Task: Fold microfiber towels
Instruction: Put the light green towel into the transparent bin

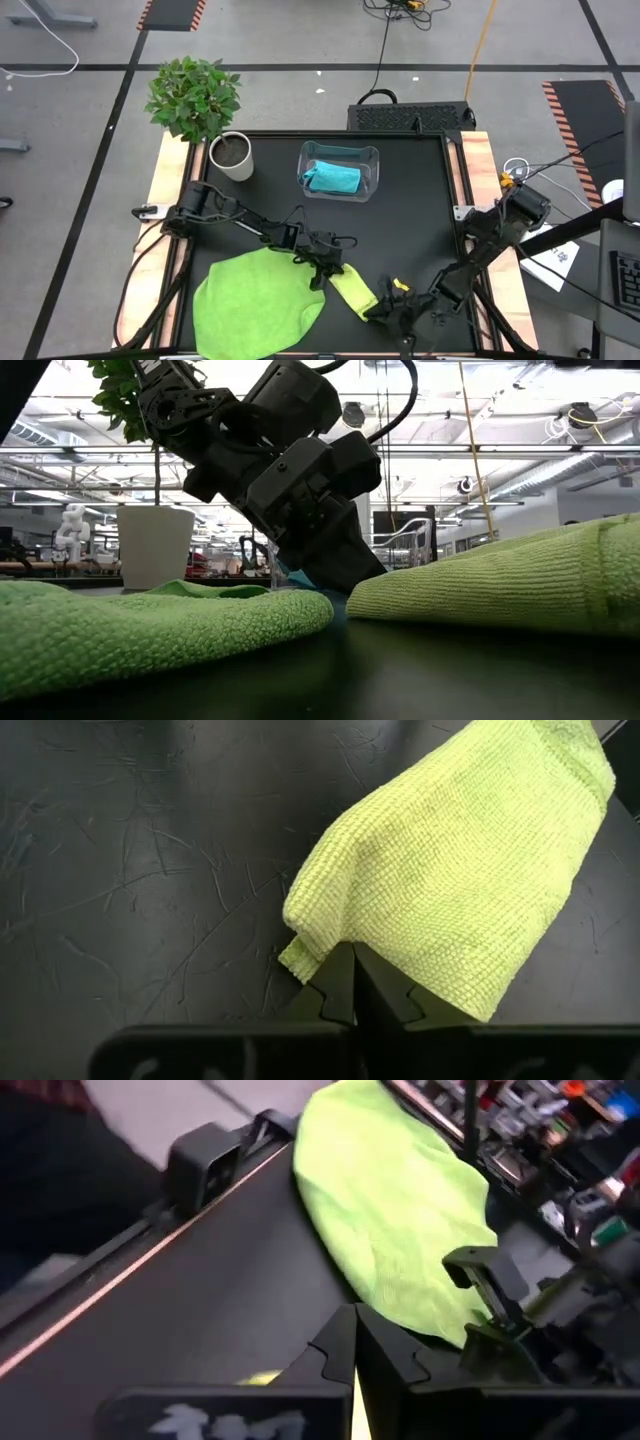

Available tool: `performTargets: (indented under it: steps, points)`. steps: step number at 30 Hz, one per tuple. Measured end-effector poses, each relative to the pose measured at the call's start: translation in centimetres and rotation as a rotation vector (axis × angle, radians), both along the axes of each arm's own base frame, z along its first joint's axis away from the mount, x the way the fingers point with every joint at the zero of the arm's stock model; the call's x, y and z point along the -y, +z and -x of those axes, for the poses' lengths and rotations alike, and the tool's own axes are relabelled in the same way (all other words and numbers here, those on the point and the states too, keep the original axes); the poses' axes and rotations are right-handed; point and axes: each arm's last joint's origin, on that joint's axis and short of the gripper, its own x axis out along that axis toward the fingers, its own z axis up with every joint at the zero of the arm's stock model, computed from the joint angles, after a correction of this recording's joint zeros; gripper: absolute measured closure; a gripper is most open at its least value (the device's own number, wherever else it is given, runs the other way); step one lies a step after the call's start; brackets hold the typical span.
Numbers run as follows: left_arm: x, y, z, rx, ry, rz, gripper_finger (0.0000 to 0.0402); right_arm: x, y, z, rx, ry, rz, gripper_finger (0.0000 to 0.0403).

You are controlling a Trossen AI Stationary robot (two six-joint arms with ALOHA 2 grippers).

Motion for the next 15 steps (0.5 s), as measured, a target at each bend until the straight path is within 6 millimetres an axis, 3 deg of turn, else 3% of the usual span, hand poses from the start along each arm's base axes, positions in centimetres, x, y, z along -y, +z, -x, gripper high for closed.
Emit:
performTargets:
  steps: [6, 15]
  points:
    - [0.0, 0.0, 0.0, 0.000, 0.008, 0.000, 0.0394, -0.4, 1.1, 0.7, -0.008, 0.025, -0.033, 0.0378]
    - [-0.3, 0.0, -0.2, 0.006, 0.035, 0.014, 0.0394, -0.1, 0.1, -0.5, -0.139, -0.085, -0.225, 0.0211]
